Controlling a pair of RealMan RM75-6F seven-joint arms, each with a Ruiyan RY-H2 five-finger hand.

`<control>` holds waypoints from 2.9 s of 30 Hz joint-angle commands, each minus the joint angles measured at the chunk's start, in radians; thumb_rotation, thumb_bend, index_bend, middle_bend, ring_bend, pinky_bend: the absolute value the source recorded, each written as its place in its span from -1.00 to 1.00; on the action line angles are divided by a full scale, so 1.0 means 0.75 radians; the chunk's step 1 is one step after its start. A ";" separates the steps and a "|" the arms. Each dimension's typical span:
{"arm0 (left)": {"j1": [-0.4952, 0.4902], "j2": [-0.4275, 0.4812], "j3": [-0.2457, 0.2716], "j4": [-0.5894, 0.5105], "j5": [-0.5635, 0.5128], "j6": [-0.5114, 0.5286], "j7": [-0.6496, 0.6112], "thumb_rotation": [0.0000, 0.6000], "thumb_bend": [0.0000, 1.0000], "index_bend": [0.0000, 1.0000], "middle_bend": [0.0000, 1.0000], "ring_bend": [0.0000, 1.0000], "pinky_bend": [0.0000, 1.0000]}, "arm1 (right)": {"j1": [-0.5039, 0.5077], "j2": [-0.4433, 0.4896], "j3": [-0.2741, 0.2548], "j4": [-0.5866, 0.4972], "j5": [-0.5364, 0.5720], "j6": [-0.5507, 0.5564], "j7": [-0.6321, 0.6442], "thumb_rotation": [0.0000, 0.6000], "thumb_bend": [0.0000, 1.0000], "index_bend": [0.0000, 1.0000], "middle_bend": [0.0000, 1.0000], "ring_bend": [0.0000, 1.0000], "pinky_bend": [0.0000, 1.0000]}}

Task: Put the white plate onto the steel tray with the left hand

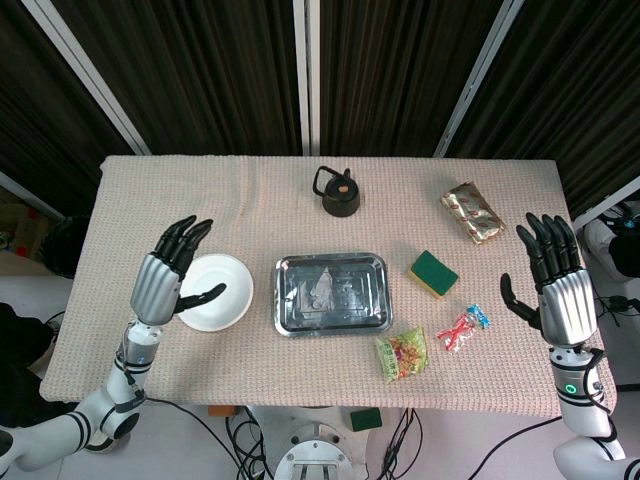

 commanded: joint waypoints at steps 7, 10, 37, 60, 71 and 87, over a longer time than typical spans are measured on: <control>0.014 0.004 0.019 0.016 -0.010 0.015 -0.031 1.00 -0.97 -0.92 -0.75 -0.86 -0.68 | 0.007 -0.018 -0.009 0.026 0.006 -0.015 0.022 1.00 -0.01 -1.00 -1.00 -1.00 -1.00; 0.023 0.005 0.023 0.017 -0.027 0.008 -0.028 1.00 -0.99 -0.92 -0.75 -0.86 -0.68 | 0.007 -0.020 -0.011 0.027 0.001 -0.011 0.022 1.00 -0.01 -1.00 -1.00 -1.00 -1.00; 0.151 0.162 0.321 -0.038 -0.142 -0.506 0.253 1.00 -0.94 -0.61 -0.78 -0.90 -0.68 | -0.019 0.027 -0.034 0.014 -0.018 0.019 0.054 1.00 0.00 -1.00 -1.00 -1.00 -1.00; 0.119 -0.159 0.278 0.537 -0.095 -0.436 0.070 1.00 -0.37 -0.19 -0.69 -0.90 -0.68 | -0.016 0.028 -0.021 0.021 -0.002 0.011 0.051 1.00 -0.01 -1.00 -1.00 -1.00 -1.00; 0.113 -0.211 0.281 0.650 -0.080 -0.378 0.007 1.00 -0.23 0.32 -0.58 -0.90 -0.68 | -0.018 0.026 -0.019 0.031 0.011 0.005 0.056 1.00 0.00 -1.00 -1.00 -1.00 -1.00; 0.121 -0.237 0.256 0.735 -0.074 -0.222 -0.095 1.00 -0.22 0.53 -0.44 -0.86 -0.68 | -0.016 0.020 -0.022 0.038 0.013 -0.001 0.055 1.00 0.00 -1.00 -1.00 -1.00 -1.00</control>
